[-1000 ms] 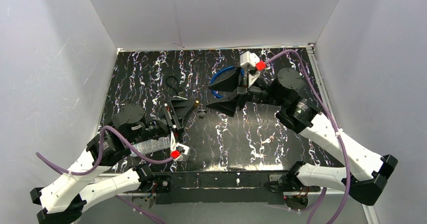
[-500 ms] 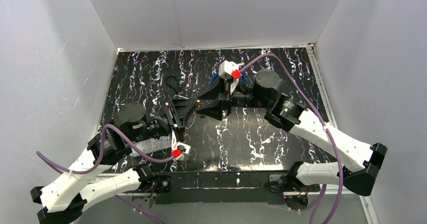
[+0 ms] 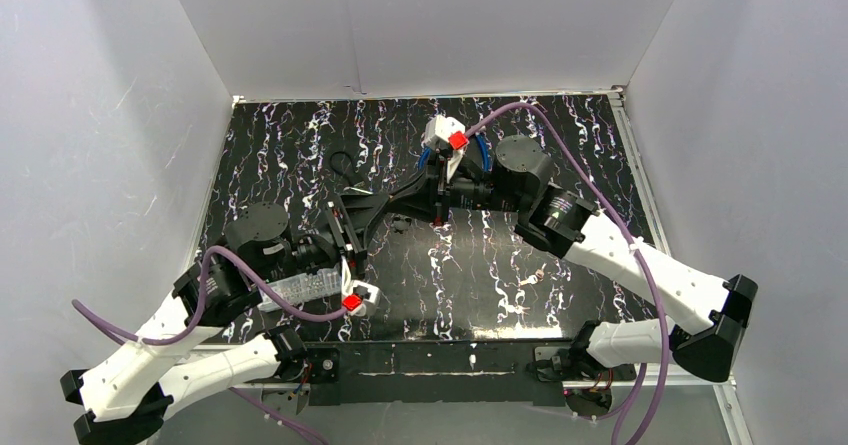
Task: Unlock with the key
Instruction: Unlock the lock.
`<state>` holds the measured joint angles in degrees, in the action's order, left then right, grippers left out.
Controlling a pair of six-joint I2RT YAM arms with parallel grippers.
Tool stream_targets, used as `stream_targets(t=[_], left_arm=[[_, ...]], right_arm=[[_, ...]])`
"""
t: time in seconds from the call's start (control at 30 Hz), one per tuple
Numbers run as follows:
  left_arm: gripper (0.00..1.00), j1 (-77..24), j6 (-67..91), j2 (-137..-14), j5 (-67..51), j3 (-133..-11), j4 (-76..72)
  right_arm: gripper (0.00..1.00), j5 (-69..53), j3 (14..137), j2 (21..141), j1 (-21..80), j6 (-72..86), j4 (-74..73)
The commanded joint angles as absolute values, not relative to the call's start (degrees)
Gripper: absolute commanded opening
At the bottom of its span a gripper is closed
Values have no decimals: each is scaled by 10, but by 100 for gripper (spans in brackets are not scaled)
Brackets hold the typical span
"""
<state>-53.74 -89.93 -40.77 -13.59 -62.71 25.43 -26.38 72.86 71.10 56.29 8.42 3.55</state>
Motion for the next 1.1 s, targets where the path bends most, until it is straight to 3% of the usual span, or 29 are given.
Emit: stream_targets(t=[0.0,0.1,0.13,0.17,0.43,0.53,0.63,0.73,0.77,0.9,1.07], left_arm=[[42,-540,-896,-405,-142,-655,235],[90,-540,-878,-407,-121,-661,234],[97,-540,-872,-406,-113,-661,230],[98,-540,-868,-405,-104,-659,222],[98,-540,-808,-403,-99,-689,244],[94,-540,-736,-425,-102,-734,269],[75,-540,-684,-438,-121,-765,305],[45,-540,-633,-470,-137,-810,397],[40,-540,-618,-486,-142,-832,449],[38,-540,-562,-548,-143,-902,558],[49,-539,-544,-562,-145,-900,542]], right_arm=[[1,-232,737,684,565,88,52],[1,-228,717,659,559,78,38],[1,-228,712,652,557,77,35],[1,-227,707,646,554,77,31],[1,-241,711,634,548,59,7],[1,-249,713,630,548,49,-3],[1,-250,711,626,548,42,-21],[1,-250,709,619,548,33,-25],[1,-250,712,619,548,30,-29],[1,-258,731,621,548,17,-52],[1,-271,737,619,548,8,-68]])
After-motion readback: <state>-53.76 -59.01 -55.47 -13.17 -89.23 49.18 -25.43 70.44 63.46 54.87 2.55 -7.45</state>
